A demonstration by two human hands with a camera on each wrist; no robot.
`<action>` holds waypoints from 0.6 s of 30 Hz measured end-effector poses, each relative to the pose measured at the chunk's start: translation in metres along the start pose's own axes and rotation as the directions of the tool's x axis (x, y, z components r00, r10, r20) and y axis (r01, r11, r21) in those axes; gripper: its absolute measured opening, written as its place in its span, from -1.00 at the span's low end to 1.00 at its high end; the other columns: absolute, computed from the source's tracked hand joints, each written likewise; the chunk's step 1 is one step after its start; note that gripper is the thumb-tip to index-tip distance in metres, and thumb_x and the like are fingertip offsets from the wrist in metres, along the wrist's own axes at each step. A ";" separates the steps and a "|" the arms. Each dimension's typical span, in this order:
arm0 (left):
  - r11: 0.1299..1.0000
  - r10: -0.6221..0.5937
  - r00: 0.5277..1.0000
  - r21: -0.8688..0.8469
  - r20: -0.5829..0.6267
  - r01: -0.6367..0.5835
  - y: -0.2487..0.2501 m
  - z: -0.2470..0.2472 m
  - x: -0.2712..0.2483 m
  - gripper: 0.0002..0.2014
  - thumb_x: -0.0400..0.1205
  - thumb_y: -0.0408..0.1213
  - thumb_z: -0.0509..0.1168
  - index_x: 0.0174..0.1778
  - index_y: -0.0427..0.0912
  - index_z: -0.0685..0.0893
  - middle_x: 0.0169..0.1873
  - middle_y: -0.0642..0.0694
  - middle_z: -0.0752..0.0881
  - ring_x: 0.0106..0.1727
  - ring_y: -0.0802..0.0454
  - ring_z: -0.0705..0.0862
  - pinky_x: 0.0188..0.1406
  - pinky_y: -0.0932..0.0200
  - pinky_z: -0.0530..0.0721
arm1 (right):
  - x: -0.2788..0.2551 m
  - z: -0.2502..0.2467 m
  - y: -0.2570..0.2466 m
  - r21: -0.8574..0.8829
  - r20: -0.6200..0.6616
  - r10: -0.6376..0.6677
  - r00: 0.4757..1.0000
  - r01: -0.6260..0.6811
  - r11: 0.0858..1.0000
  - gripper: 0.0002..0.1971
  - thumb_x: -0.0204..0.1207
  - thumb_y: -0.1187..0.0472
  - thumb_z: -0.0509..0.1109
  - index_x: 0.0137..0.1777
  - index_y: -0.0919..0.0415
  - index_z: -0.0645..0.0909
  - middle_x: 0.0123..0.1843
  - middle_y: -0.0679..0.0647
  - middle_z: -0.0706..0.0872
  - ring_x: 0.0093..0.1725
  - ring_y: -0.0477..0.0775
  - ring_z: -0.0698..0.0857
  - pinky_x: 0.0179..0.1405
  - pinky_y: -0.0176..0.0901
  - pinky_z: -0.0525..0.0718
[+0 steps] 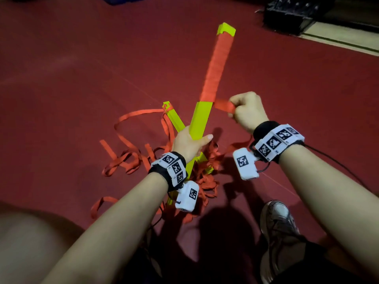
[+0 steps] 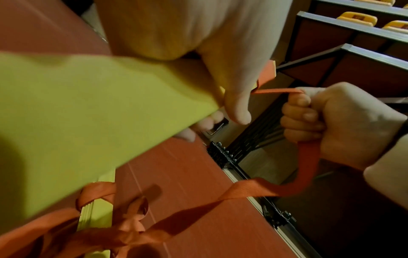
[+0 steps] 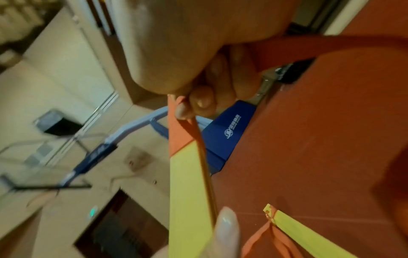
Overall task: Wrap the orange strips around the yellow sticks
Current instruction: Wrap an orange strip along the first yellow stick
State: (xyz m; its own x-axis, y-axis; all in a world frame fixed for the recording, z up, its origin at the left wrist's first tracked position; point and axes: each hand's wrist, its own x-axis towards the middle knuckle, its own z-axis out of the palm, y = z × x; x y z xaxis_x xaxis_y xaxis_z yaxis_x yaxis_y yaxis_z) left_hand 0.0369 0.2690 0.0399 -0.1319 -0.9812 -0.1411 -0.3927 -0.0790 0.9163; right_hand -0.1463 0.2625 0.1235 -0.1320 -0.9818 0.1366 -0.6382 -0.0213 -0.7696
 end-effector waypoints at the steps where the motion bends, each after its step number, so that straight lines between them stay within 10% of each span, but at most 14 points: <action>1: 0.999 -0.019 1.000 0.045 0.023 0.018 -0.002 0.001 0.001 -0.58 0.55 0.20 0.45 -0.07 -0.11 0.58 -0.34 0.04 0.71 -0.38 0.08 0.71 -0.31 0.20 0.62 | -0.002 0.004 -0.002 -0.002 0.016 -0.039 0.999 0.039 0.999 -0.83 0.18 0.30 0.23 -0.55 0.18 0.61 -0.60 0.15 0.56 -0.56 -0.06 0.44 -0.51 -0.25 0.36; 3: 0.996 -0.058 0.995 0.076 0.081 0.051 -0.002 0.007 0.002 -0.29 0.49 0.41 0.26 0.30 -0.13 0.60 0.12 -0.06 0.77 0.16 -0.08 0.75 0.19 0.00 0.64 | -0.004 0.010 -0.002 0.022 0.010 -0.084 0.996 0.084 0.996 -0.75 0.30 0.17 0.29 -0.51 0.27 0.64 -0.55 0.26 0.60 -0.55 -0.05 0.42 -0.48 -0.22 0.34; 5: 0.983 -0.169 0.965 -0.039 0.200 0.181 0.009 0.013 -0.004 -0.35 0.69 0.20 0.26 0.56 -0.20 0.43 0.42 -0.08 0.60 0.52 -0.10 0.52 0.50 0.00 0.46 | -0.004 0.015 -0.002 0.055 -0.004 -0.091 0.996 0.091 0.994 -0.59 0.51 0.06 0.42 -0.47 0.33 0.65 -0.55 0.22 0.61 -0.55 -0.09 0.41 -0.42 -0.19 0.34; 8: 0.986 -0.160 0.950 -0.008 0.269 0.168 0.013 0.019 -0.006 -0.87 0.83 -0.11 0.19 0.23 -0.04 0.49 0.07 0.03 0.56 0.25 -0.02 0.57 0.02 0.23 0.45 | 0.000 0.022 -0.001 -0.034 -0.010 -0.080 0.997 0.080 0.996 -0.35 0.54 -0.24 0.46 -0.47 0.36 0.48 -0.54 0.19 0.51 -0.50 0.02 0.38 -0.39 -0.05 0.37; 13: 0.934 0.036 0.990 0.347 0.138 -0.082 0.008 0.030 -0.010 -0.48 0.78 0.03 0.25 0.34 -0.41 0.37 0.21 -0.41 0.63 0.22 -0.38 0.62 -0.17 0.07 0.27 | 0.002 0.032 -0.001 -0.201 -0.058 -0.001 0.998 -0.011 0.980 -0.41 0.43 -0.20 0.56 -0.49 0.10 0.29 -0.52 0.02 0.41 -0.34 0.24 0.49 -0.27 -0.03 0.33; 18: 0.969 0.131 0.984 0.195 0.124 -0.154 0.006 0.028 -0.011 -0.22 0.49 0.24 0.53 0.33 -0.28 0.41 0.04 -0.06 0.68 0.05 -0.12 0.66 -0.07 -0.04 0.59 | 0.008 0.020 0.003 0.005 -0.104 0.096 0.990 -0.096 0.995 -0.51 0.36 0.11 0.59 -0.54 0.12 0.31 -0.59 -0.07 0.38 -0.58 -0.13 0.40 -0.56 -0.30 0.32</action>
State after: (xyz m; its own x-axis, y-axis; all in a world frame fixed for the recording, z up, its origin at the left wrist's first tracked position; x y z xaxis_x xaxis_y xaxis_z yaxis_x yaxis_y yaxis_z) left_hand 0.0106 0.2843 0.0360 -0.2941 -0.9535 -0.0652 -0.5379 0.1088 0.8360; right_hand -0.1342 0.2513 0.1096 -0.2712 -0.9542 0.1265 -0.6191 0.0723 -0.7820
